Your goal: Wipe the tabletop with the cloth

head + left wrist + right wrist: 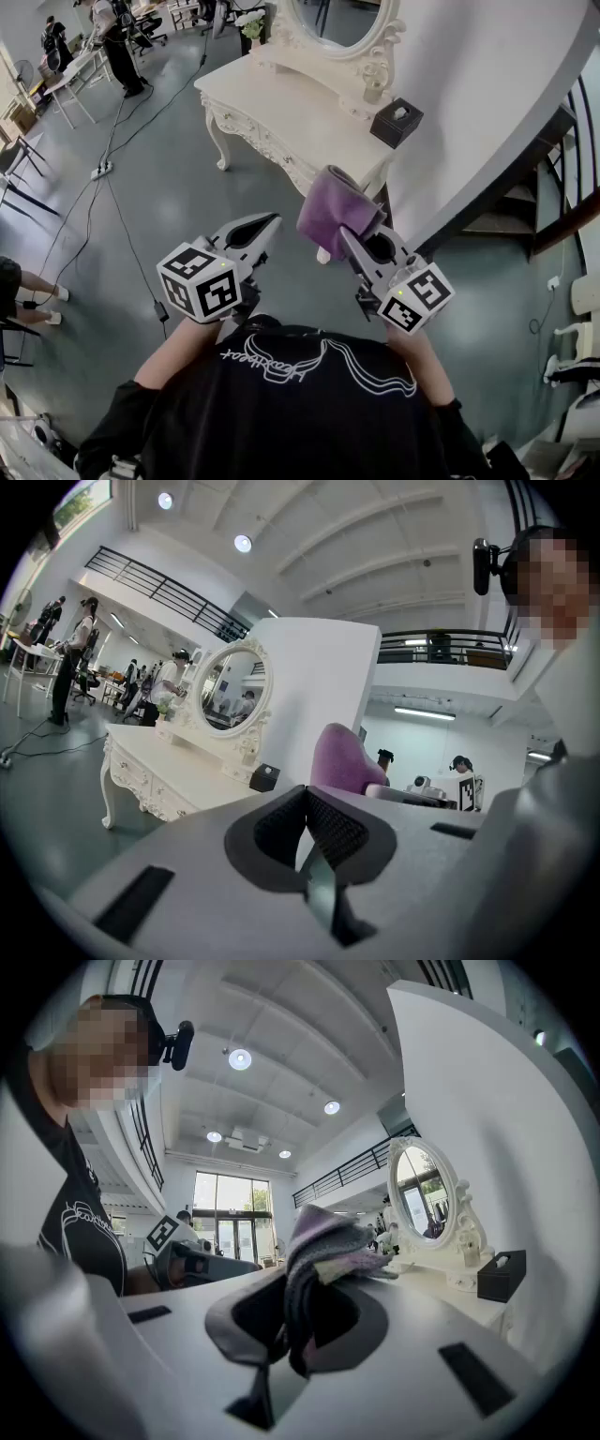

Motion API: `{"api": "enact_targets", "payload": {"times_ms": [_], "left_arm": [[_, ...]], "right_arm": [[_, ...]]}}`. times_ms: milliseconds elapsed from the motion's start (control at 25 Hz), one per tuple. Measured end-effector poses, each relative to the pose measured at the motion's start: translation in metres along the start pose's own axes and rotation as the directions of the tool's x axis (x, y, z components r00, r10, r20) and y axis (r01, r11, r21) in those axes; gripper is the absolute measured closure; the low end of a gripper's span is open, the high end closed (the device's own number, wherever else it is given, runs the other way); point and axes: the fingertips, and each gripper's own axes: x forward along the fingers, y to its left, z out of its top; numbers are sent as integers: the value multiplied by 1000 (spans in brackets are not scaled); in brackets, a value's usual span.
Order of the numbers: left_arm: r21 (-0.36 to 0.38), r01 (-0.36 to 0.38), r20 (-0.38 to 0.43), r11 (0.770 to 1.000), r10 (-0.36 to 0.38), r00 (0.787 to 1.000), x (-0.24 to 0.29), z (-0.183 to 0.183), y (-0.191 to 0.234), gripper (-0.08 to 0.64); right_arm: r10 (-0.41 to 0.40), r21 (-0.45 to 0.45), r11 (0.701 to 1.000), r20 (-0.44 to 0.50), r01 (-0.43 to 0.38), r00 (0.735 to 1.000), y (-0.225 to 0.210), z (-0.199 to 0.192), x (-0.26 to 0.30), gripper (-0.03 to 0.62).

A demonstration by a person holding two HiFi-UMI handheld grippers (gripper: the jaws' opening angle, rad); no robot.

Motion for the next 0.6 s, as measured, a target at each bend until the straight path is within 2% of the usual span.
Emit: {"api": "enact_targets", "payload": {"times_ms": [360,600], "left_arm": [[-16,-4,5,1000,4,1000,4,-9,10,555],[-34,-14,7,999,14,1000,6,-4,44,556]], "right_arm": [[-2,5,1000,-16,2,1000,-6,-11,4,545],[-2,30,1000,-27,3,1000,-17,-19,39,543]]}}
